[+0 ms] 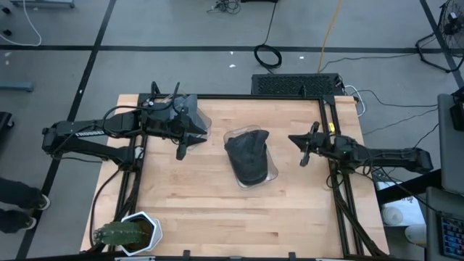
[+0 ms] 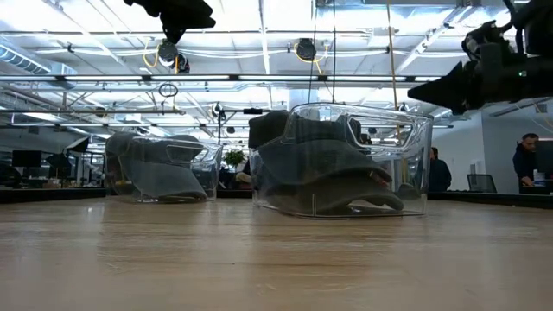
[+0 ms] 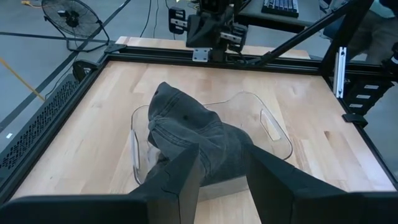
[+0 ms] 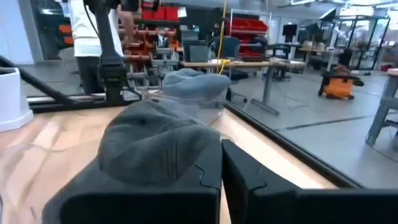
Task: Pick & Place hat
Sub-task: Return to Home Position
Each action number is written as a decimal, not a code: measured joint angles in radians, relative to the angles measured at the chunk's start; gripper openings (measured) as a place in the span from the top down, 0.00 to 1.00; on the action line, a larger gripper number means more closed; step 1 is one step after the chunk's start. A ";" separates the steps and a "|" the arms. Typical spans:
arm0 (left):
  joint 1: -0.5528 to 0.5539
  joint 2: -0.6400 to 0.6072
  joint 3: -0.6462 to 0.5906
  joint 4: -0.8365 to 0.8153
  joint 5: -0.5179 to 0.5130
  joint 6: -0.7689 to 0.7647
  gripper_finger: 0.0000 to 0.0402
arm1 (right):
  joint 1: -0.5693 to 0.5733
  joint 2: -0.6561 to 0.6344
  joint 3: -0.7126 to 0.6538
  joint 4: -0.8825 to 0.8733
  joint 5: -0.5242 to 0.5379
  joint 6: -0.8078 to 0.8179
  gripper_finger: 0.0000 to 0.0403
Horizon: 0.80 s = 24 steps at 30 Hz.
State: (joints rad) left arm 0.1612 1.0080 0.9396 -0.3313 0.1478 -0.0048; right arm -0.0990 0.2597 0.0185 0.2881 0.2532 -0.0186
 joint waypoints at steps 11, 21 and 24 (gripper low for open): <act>0.000 0.000 0.000 0.000 0.000 0.000 0.67 | 0.000 -0.080 -0.002 -0.053 -0.071 -0.045 1.00; 0.000 0.000 0.000 0.000 0.000 0.000 0.67 | 0.002 -0.199 -0.003 -0.108 -0.117 -0.031 1.00; 0.000 0.000 0.000 0.000 0.000 0.000 0.67 | 0.002 -0.255 -0.003 -0.217 -0.072 -0.023 1.00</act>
State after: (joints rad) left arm 0.1612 1.0080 0.9396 -0.3313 0.1478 -0.0048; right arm -0.0974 0.0045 0.0151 0.0716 0.1812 -0.0412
